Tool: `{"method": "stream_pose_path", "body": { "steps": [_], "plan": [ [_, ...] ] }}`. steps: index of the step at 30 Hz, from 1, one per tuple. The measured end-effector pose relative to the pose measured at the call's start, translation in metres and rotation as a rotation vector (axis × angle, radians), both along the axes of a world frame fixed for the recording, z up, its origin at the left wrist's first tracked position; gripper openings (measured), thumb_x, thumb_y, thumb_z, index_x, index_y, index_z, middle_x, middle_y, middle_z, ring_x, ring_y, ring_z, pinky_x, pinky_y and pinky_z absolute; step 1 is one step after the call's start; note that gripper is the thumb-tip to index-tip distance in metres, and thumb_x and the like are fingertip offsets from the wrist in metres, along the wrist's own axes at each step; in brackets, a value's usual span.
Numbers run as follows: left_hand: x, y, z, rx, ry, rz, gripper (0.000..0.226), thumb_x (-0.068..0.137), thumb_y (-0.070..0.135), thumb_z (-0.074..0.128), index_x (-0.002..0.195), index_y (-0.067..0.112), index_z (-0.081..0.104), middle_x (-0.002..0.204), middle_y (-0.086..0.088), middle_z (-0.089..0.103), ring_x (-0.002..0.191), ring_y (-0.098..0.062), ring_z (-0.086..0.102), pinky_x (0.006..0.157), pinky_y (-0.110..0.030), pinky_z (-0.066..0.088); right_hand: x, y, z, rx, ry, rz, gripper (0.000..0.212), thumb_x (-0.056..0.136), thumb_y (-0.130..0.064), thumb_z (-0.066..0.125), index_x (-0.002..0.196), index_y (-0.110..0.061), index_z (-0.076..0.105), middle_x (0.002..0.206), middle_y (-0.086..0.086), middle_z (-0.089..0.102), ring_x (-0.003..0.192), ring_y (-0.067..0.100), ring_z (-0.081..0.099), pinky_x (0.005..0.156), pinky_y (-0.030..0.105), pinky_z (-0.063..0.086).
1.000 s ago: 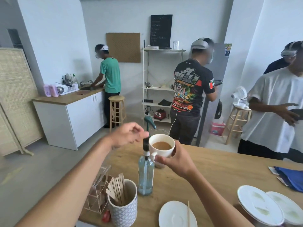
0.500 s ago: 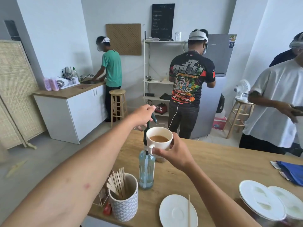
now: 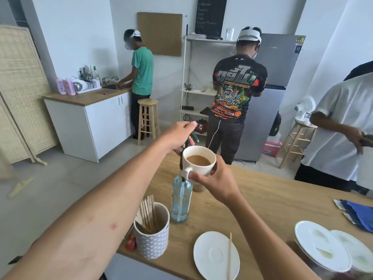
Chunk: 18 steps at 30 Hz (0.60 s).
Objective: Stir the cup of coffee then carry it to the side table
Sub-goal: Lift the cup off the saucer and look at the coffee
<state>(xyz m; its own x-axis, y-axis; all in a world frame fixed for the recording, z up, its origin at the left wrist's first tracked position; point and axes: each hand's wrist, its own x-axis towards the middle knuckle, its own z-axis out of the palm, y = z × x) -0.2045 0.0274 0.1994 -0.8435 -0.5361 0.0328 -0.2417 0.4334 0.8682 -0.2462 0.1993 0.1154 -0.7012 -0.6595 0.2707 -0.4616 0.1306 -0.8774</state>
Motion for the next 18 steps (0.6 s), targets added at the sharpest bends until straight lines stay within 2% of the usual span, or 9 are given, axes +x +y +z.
{"method": "stream_pose_path", "body": {
  "steps": [2, 4, 6, 8, 9, 11, 14, 18],
  "plan": [
    [0.000, 0.001, 0.000, 0.004, 0.008, -0.011, 0.041, 0.101, 0.051, 0.035, 0.122, 0.023, 0.056, 0.079, -0.007, 0.069, 0.088, -0.040, 0.068, 0.070, -0.059, 0.058, -0.002, 0.000, 0.001, -0.007, -0.010, -0.002, 0.073, 0.059, -0.048, 0.088, 0.117, -0.025, 0.051, 0.105, -0.015, 0.064, 0.095, 0.000, 0.062, 0.071, 0.015, 0.051],
    [-0.001, 0.001, -0.001, -0.001, 0.021, -0.016, 0.035, 0.102, 0.049, 0.034, 0.114, 0.025, 0.057, 0.078, -0.004, 0.067, 0.087, -0.039, 0.068, 0.070, -0.054, 0.060, -0.004, 0.001, 0.002, -0.012, -0.009, -0.002, 0.077, 0.058, -0.050, 0.088, 0.120, -0.024, 0.051, 0.107, -0.015, 0.064, 0.097, 0.000, 0.062, 0.076, 0.018, 0.051],
    [-0.002, 0.001, -0.002, -0.038, 0.045, 0.014, 0.035, 0.103, 0.047, 0.034, 0.106, 0.025, 0.061, 0.070, 0.005, 0.061, 0.071, -0.023, 0.062, 0.063, -0.039, 0.059, -0.005, 0.001, 0.004, -0.013, -0.010, -0.003, 0.077, 0.058, -0.048, 0.088, 0.121, -0.024, 0.051, 0.108, -0.016, 0.063, 0.099, -0.001, 0.061, 0.081, 0.021, 0.051],
    [-0.004, 0.002, -0.005, -0.083, 0.066, 0.041, 0.039, 0.104, 0.046, 0.034, 0.097, 0.021, 0.064, 0.056, 0.010, 0.055, 0.060, -0.014, 0.051, 0.058, -0.030, 0.049, -0.005, 0.001, 0.007, -0.020, -0.008, 0.000, 0.077, 0.058, -0.048, 0.088, 0.121, -0.025, 0.051, 0.108, -0.017, 0.063, 0.098, -0.003, 0.060, 0.081, 0.018, 0.049],
    [-0.006, 0.003, -0.007, -0.106, 0.063, 0.046, 0.044, 0.104, 0.046, 0.033, 0.101, 0.015, 0.064, 0.053, 0.010, 0.051, 0.059, -0.013, 0.047, 0.060, -0.029, 0.042, -0.005, 0.002, 0.008, -0.024, -0.007, 0.001, 0.078, 0.056, -0.050, 0.087, 0.121, -0.026, 0.051, 0.108, -0.018, 0.063, 0.098, -0.004, 0.060, 0.080, 0.015, 0.048],
    [-0.009, 0.003, -0.010, -0.147, 0.056, 0.049, 0.049, 0.104, 0.046, 0.032, 0.108, 0.008, 0.062, 0.054, 0.010, 0.050, 0.060, -0.013, 0.044, 0.066, -0.030, 0.036, -0.004, 0.004, 0.009, -0.026, -0.007, 0.002, 0.080, 0.054, -0.053, 0.085, 0.120, -0.028, 0.049, 0.108, -0.019, 0.062, 0.098, -0.006, 0.059, 0.077, 0.011, 0.046],
    [-0.011, 0.002, -0.010, -0.200, 0.035, 0.032, 0.051, 0.104, 0.047, 0.030, 0.108, 0.006, 0.060, 0.060, 0.008, 0.052, 0.066, -0.013, 0.046, 0.076, -0.034, 0.040, -0.004, 0.008, 0.008, -0.021, 0.000, -0.006, 0.077, 0.057, -0.050, 0.086, 0.120, -0.028, 0.049, 0.106, -0.022, 0.061, 0.095, -0.008, 0.059, 0.076, 0.009, 0.046],
    [-0.013, 0.000, -0.012, -0.226, 0.022, 0.013, 0.045, 0.104, 0.049, 0.030, 0.096, 0.021, 0.064, 0.067, 0.005, 0.055, 0.069, -0.016, 0.049, 0.074, -0.033, 0.040, -0.006, 0.011, 0.006, -0.019, 0.003, -0.022, 0.079, 0.055, -0.053, 0.086, 0.120, -0.027, 0.051, 0.106, -0.020, 0.063, 0.095, -0.006, 0.061, 0.078, 0.015, 0.048]
  ]
}}
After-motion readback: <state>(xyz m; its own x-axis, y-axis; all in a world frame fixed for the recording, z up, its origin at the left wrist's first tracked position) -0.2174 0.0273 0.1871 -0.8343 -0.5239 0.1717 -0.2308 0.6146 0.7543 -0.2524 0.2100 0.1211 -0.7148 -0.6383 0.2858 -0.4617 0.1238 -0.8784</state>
